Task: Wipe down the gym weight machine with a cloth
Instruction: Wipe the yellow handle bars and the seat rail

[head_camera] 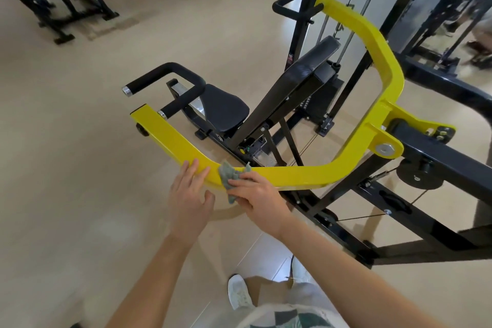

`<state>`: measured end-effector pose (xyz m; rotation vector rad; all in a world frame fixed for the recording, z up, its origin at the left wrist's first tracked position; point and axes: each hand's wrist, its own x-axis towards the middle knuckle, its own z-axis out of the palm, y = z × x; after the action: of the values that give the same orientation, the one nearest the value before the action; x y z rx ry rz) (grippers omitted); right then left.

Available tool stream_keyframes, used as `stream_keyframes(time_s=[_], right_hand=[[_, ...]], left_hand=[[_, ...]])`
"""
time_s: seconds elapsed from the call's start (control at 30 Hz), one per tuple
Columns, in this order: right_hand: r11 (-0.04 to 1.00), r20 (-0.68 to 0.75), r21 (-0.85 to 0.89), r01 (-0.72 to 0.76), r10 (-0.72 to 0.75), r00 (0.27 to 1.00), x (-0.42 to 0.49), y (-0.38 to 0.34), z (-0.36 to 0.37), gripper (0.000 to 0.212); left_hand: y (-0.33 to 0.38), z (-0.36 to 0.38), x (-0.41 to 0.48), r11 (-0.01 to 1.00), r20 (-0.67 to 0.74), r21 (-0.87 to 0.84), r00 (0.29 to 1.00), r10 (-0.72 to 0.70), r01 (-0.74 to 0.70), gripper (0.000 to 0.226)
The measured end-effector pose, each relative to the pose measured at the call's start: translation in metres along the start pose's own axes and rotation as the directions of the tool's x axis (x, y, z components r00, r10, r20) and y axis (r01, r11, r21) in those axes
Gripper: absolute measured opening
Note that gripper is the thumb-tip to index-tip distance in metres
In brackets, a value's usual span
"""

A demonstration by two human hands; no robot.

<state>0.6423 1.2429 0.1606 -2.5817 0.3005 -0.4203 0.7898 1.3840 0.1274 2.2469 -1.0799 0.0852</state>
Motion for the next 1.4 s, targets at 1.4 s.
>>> stream_keyframes(time_s=[1.4], right_hand=[[-0.687, 0.658, 0.727, 0.027, 0.707, 0.259, -0.114, 0.118, -0.08, 0.037]], left_hand=[[0.138, 0.079, 0.013, 0.982, 0.208, 0.112, 0.97, 0.129, -0.154, 0.051]])
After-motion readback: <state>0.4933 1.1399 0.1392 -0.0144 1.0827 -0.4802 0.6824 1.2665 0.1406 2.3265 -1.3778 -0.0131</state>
